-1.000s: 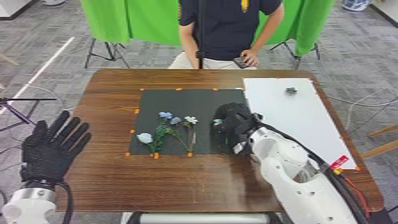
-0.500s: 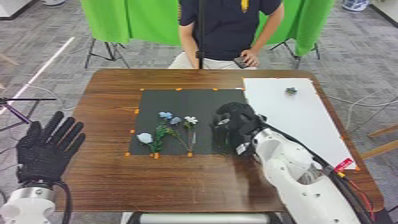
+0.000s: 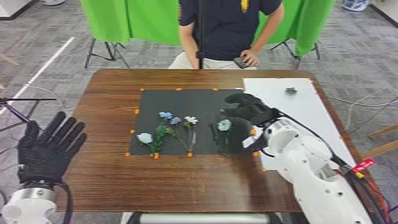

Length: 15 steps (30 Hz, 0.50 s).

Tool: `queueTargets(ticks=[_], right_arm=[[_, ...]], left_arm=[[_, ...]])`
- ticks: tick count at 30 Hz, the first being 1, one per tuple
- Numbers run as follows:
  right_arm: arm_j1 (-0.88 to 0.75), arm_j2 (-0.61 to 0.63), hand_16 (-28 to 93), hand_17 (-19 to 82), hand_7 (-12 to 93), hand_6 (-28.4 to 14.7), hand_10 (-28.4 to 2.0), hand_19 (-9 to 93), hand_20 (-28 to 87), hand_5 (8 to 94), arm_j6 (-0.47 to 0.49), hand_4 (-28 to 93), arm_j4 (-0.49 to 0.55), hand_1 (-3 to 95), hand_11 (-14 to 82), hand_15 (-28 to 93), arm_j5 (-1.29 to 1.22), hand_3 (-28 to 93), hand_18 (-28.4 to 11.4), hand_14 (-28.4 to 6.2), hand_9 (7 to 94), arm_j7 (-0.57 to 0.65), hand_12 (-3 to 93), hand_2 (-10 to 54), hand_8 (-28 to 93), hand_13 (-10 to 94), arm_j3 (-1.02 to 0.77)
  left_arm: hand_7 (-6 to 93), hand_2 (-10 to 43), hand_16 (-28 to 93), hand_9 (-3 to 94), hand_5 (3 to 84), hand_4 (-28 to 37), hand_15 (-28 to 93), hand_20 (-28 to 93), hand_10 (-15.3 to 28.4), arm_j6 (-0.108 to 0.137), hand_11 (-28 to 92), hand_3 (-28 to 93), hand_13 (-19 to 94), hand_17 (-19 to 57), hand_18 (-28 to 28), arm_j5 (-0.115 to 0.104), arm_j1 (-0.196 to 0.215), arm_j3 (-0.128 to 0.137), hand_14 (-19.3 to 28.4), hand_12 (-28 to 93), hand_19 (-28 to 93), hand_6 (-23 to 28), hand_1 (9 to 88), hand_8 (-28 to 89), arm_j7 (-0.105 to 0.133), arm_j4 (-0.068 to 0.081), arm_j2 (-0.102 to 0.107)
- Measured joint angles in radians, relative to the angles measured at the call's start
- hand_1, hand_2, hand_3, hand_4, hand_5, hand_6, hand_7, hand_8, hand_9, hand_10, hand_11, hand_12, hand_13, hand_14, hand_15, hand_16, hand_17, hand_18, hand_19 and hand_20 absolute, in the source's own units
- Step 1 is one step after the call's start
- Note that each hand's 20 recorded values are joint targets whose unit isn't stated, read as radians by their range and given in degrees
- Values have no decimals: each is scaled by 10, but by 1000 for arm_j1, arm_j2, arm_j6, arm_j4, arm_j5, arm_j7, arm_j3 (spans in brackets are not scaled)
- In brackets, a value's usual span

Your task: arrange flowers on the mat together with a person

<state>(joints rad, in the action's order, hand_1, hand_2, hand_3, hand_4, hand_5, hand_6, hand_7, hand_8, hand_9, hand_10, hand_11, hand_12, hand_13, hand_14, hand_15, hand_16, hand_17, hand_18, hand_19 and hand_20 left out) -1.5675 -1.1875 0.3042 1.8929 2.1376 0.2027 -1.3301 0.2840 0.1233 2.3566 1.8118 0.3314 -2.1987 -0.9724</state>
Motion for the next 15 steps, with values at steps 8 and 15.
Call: queueTargets(ticks=[8, 15], right_arm=[[-98, -22, 90, 80, 162, -71, -180, 484, 73, 398, -106, -274, 94, 214, 115, 277, -410, 753, -179, -172, 347, -44, 130, 110, -119, 257, -205], [-205, -39, 99, 77, 156, -69, -171, 470, 76, 401, -255, -268, 182, 211, 107, 260, -751, 763, -180, -169, 347, 87, 126, 114, -115, 260, -346]], left_arm=[[93, 176, -33, 413, 440, -283, 253, 117, 142, -22, 147, 502, 314, -41, 133, 40, -4, 4, 146, 96, 243, 66, 277, -85, -13, -4, 0], [101, 150, -35, 419, 449, -283, 260, 117, 142, -22, 152, 654, 322, -36, 134, 3, -2, 17, 145, 98, 248, 68, 230, -87, -9, -10, 0]])
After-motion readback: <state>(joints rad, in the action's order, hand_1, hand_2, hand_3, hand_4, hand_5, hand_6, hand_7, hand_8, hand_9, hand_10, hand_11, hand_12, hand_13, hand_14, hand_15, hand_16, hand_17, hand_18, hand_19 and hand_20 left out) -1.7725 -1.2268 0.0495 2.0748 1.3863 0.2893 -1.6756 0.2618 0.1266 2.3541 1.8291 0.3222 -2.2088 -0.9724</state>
